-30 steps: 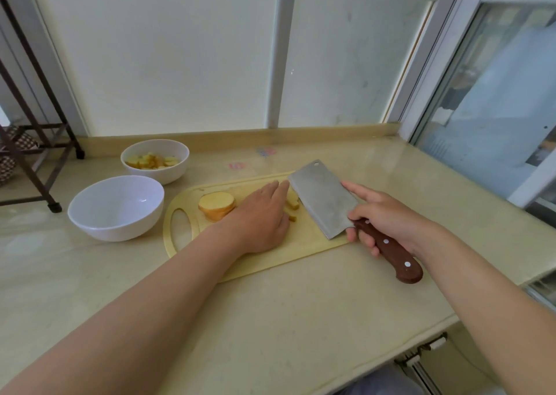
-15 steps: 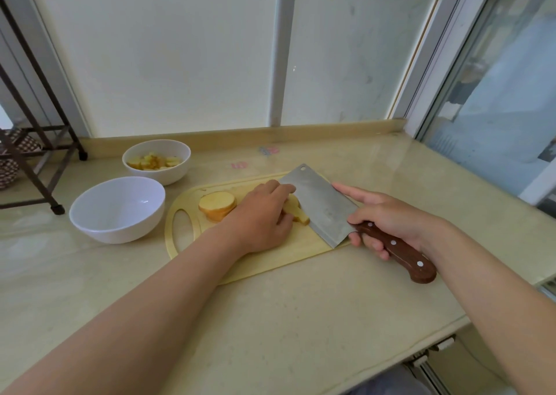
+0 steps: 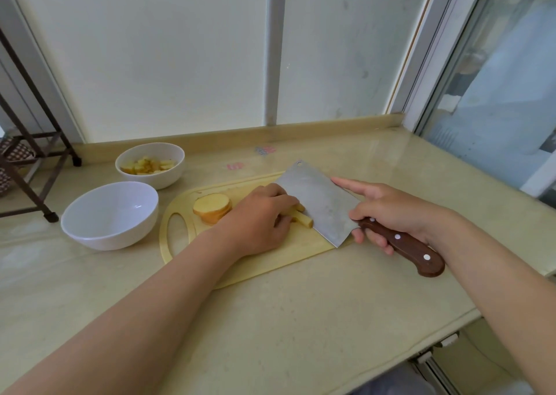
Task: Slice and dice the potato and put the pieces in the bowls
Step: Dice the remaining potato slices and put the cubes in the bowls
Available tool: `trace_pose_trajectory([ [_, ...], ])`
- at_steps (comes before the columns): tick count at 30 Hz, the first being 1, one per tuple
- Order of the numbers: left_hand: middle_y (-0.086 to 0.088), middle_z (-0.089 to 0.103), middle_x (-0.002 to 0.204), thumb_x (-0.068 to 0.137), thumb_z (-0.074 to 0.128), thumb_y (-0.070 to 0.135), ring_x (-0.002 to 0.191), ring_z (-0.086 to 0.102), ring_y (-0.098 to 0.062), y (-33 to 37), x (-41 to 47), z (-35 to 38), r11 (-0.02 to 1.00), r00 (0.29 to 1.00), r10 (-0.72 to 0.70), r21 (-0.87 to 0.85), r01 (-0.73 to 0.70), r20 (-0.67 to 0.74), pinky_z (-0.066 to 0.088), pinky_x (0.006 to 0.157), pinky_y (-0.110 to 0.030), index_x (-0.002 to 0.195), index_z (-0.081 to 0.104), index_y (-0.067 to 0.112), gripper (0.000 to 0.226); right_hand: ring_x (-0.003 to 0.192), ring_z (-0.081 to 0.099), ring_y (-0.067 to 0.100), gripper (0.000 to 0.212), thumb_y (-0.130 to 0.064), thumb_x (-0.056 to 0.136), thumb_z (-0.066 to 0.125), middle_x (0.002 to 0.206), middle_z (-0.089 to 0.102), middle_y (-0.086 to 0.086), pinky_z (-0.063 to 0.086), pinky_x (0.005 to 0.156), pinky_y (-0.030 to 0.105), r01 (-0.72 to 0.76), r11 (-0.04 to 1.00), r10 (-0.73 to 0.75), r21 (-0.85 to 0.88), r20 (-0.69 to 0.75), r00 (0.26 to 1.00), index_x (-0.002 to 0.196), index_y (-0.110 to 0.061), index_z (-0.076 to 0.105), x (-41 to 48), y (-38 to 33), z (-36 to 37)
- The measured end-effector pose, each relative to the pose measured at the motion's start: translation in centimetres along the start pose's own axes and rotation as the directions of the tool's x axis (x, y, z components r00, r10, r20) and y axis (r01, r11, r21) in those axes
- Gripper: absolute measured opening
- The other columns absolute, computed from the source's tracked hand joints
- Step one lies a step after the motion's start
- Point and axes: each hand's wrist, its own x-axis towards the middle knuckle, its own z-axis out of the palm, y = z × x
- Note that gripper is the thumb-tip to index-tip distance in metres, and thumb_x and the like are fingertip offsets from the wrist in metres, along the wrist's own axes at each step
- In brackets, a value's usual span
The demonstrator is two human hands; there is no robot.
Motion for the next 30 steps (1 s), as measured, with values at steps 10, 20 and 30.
trace_pose_trajectory([
  [10,-0.004,0.052,0.115,0.09,0.056,0.025,0.107,0.051,-0.023,0.4,0.4,-0.4,0.994,0.995,-0.086,0.068,0.083,0.043,0.045,0.095,-0.035,0.121,0.061,0.014,0.034,0.045,0.053,0.024,0.084,0.0,0.095,0.035,0.071,0.067,0.017,0.05,0.044,0.032,0.062,0.987,-0.085,-0.149,-0.155,0.984,0.16,-0.052,0.023,0.5,-1.9,2.5],
  [20,0.001,0.061,0.108,0.093,0.055,0.029,0.099,0.051,-0.018,0.7,0.3,-0.6,0.996,0.997,-0.05,0.077,0.045,0.054,0.045,0.09,-0.032,0.122,0.059,0.019,0.031,0.06,0.07,0.033,0.093,0.0,0.091,0.034,0.085,0.072,0.022,0.064,0.057,0.046,-0.059,0.944,-0.019,-0.323,-0.234,0.972,0.161,-0.053,0.005,-1.6,-3.1,5.2],
  [30,-0.002,0.061,0.094,0.085,0.07,0.042,0.083,0.054,-0.017,0.8,0.5,-1.1,1.0,0.999,-0.019,0.002,0.019,0.05,0.045,0.079,-0.03,0.116,0.067,0.015,0.041,0.06,0.07,0.029,0.089,-0.005,0.093,0.035,0.085,0.073,0.016,0.065,0.058,0.042,-0.022,0.91,-0.075,-0.414,-0.217,0.973,0.159,-0.057,0.009,-0.4,-4.5,5.0],
])
